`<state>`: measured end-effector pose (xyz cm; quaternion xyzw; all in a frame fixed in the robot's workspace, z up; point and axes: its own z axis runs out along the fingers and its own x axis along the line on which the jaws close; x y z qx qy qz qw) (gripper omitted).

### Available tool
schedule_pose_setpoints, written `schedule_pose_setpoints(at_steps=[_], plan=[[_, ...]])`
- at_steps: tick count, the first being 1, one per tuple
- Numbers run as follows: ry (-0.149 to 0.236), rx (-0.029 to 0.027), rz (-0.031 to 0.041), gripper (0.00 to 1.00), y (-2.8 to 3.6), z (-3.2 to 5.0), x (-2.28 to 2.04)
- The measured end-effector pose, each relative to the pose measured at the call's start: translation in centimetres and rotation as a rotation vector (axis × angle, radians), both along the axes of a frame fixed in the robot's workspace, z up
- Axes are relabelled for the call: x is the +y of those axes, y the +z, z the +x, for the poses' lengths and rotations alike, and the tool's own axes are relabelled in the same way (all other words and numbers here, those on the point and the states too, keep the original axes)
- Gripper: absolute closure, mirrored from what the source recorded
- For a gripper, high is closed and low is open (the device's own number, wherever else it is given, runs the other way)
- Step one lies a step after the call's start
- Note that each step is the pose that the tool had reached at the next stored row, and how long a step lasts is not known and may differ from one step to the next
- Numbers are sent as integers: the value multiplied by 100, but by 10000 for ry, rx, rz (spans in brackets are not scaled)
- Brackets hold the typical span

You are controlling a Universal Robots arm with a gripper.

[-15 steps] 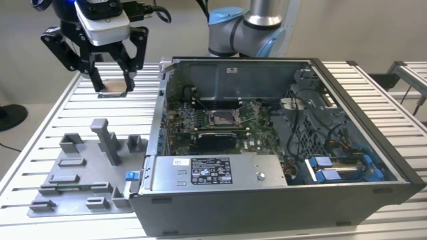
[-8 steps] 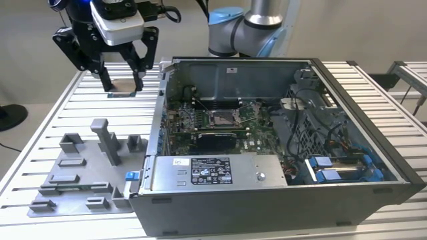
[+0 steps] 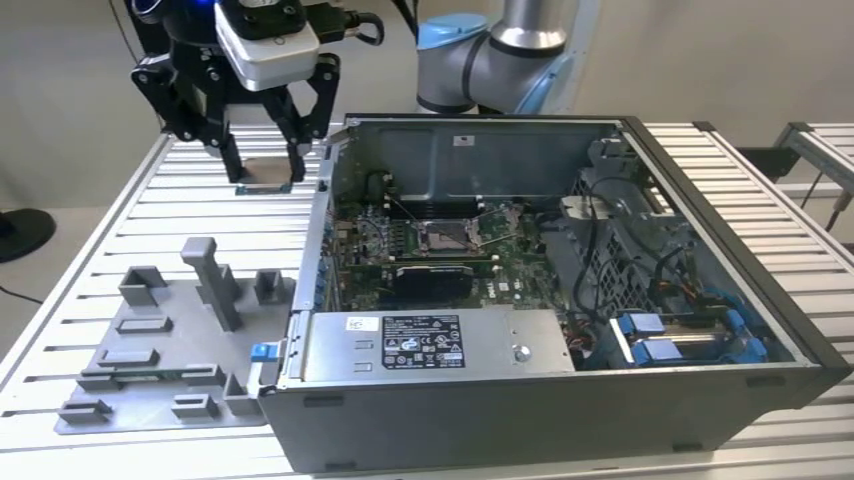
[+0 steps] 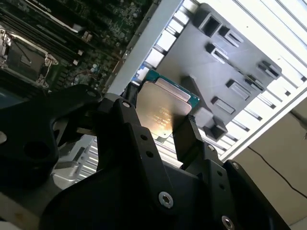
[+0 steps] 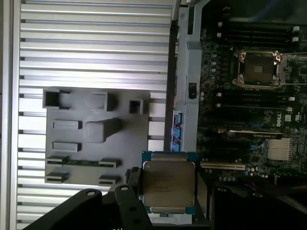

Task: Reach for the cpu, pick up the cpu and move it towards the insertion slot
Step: 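Pick up the cpu and move it towards the insertion slot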

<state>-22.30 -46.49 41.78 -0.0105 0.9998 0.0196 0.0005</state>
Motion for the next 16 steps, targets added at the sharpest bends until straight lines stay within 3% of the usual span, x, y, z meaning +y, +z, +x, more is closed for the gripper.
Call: schedule_pose_setpoints(at_steps=[16], plan=[[0,0,0,100,0,315,1]])
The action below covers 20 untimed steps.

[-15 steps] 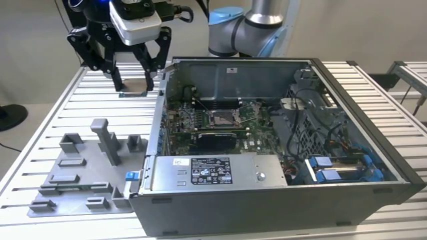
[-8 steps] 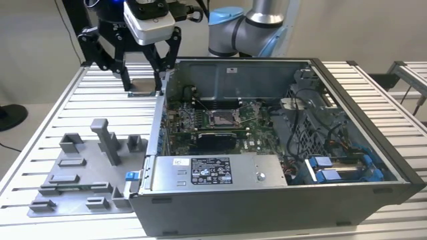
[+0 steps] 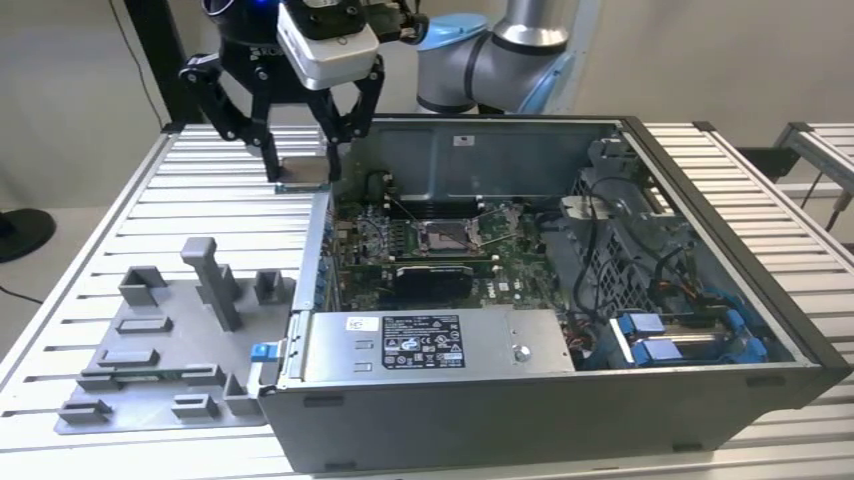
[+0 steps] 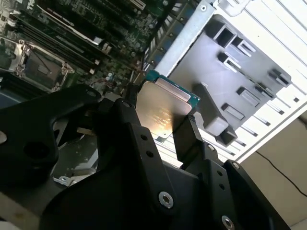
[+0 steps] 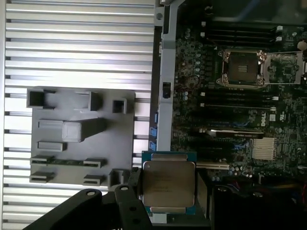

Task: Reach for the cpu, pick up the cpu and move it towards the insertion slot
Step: 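Pick up the cpu and move it towards the insertion slot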

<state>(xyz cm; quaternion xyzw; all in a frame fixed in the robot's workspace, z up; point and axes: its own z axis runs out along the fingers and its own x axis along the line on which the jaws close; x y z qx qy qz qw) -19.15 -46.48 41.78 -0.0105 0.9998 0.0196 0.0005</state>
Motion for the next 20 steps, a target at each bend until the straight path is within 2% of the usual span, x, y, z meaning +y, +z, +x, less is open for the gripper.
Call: schedule_pose_setpoints(at_steps=[12,16,20], plan=[[0,0,0,100,0,210,3],[-1,1,0,100,0,327,4],[0,4,0,100,0,500,6]])
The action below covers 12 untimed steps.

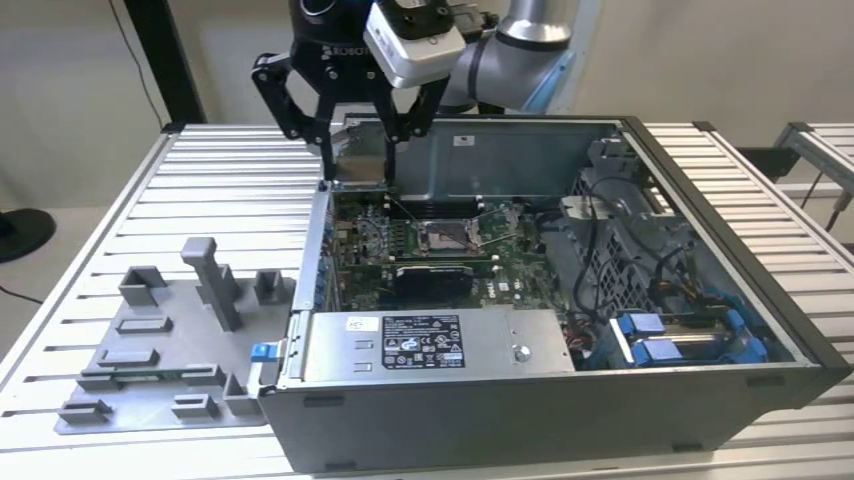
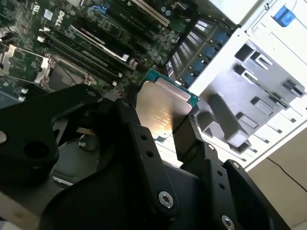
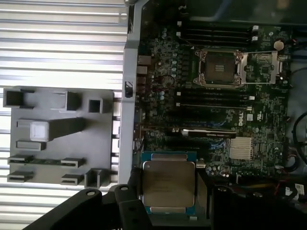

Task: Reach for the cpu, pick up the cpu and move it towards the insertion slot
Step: 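Pick up the cpu and move it towards the insertion slot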

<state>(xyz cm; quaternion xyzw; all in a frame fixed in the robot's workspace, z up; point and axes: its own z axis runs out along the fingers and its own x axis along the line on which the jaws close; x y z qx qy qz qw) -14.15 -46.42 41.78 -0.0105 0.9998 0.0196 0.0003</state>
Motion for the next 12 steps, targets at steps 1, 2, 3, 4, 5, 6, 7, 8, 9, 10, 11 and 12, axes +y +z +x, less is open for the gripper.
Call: schedule_pose_setpoints(at_steps=[1,2,3,4,5,6,7,8,9,10,11,12], plan=[[-1,0,1,100,0,45,0],[1,2,1,100,0,90,0],[1,4,0,100,0,135,0],[0,5,0,100,0,180,0],[0,6,1,100,0,229,0],[1,8,0,100,0,274,0],[0,9,0,100,0,319,0],[-1,10,0,100,0,363,0],[0,11,1,100,0,408,0],[1,11,1,100,0,452,0],[0,12,0,100,0,496,0],[0,13,1,100,0,539,0]])
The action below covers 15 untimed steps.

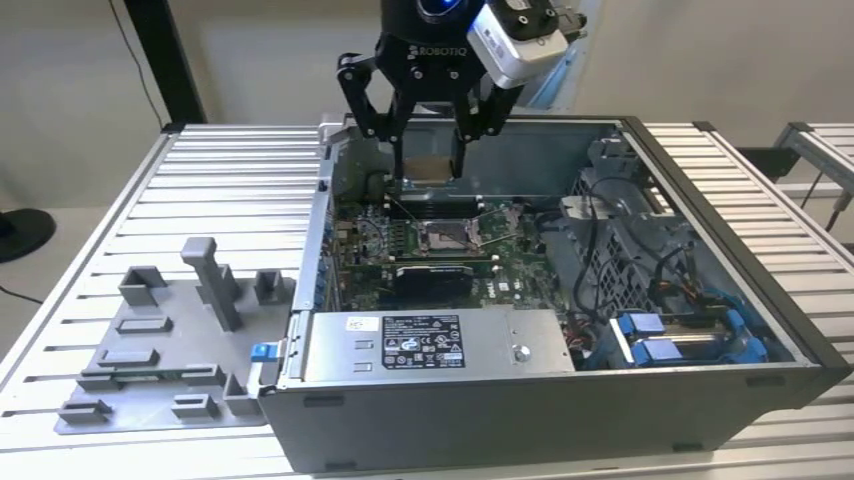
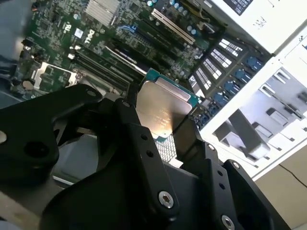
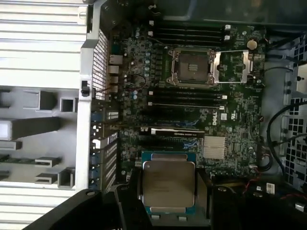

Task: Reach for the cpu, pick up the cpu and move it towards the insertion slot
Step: 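Pick up the cpu and move it towards the insertion slot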

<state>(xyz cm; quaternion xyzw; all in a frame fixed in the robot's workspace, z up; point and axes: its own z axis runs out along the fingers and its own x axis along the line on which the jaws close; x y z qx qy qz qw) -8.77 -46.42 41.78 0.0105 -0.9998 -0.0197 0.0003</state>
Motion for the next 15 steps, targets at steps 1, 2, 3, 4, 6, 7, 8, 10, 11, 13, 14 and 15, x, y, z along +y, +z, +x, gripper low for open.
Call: schedule_pose_setpoints(at_steps=[1,2,3,4,6,7,8,10,11,13,14,15], plan=[[0,0,0,100,0,44,0],[1,1,0,100,0,84,0],[0,2,0,100,0,123,0],[0,3,0,100,0,162,0],[1,4,-1,100,0,238,0],[0,4,0,100,0,275,0],[0,4,0,100,0,312,0],[1,5,0,100,0,388,0],[0,5,-1,100,0,423,0],[0,6,-1,100,0,494,0],[1,6,-1,100,1,526,0],[0,6,-1,100,0,558,0]])
